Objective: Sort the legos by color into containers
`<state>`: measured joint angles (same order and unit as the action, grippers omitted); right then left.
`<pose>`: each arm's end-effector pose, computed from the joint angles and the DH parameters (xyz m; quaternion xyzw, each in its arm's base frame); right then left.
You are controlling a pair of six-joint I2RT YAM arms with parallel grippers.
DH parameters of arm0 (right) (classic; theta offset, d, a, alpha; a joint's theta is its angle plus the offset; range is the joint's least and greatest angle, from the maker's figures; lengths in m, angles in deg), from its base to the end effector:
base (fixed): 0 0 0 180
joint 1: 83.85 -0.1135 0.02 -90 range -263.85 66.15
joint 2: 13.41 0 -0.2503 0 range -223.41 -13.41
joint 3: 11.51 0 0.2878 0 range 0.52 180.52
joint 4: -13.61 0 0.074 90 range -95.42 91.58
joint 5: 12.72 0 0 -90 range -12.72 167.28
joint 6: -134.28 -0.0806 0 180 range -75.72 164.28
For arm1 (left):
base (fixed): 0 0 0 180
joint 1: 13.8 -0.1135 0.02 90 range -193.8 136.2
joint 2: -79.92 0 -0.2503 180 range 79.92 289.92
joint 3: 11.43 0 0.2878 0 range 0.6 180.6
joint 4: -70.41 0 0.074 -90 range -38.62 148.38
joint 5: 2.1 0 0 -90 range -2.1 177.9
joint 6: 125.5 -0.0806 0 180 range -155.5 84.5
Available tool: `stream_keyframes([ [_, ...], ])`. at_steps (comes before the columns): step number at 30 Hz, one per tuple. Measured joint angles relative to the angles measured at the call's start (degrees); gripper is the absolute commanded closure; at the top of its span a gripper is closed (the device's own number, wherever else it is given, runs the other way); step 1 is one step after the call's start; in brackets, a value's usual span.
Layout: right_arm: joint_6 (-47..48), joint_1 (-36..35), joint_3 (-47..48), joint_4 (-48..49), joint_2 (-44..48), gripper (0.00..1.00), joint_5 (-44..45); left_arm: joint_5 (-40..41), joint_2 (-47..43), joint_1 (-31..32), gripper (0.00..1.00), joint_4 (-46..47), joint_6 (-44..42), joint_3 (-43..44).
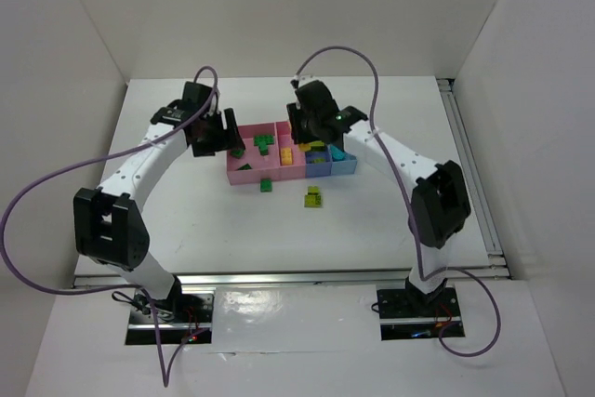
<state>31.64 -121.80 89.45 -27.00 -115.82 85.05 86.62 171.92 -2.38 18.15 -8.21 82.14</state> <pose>0.3818 0.2840 0.2476 -0.1729 0.8955 0.1172 0.3929 0.4058 -0.0838 0.2519 -0.1263 0.9332 -0.1214 0.3138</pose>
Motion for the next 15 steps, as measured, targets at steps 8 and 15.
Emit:
stream_keyframes([
  [8, -0.1, 2.9, 18.0, -1.2, -16.1, 0.69, -1.2, 3.8, -1.8, 11.0, 0.19, 2.0, 7.2, -7.6],
  [15, -1.6, 2.9, 19.1, -2.8, -19.7, 0.35, -2.4, 6.1, -4.5, 13.4, 0.2, 3.5, 9.7, -12.4],
])
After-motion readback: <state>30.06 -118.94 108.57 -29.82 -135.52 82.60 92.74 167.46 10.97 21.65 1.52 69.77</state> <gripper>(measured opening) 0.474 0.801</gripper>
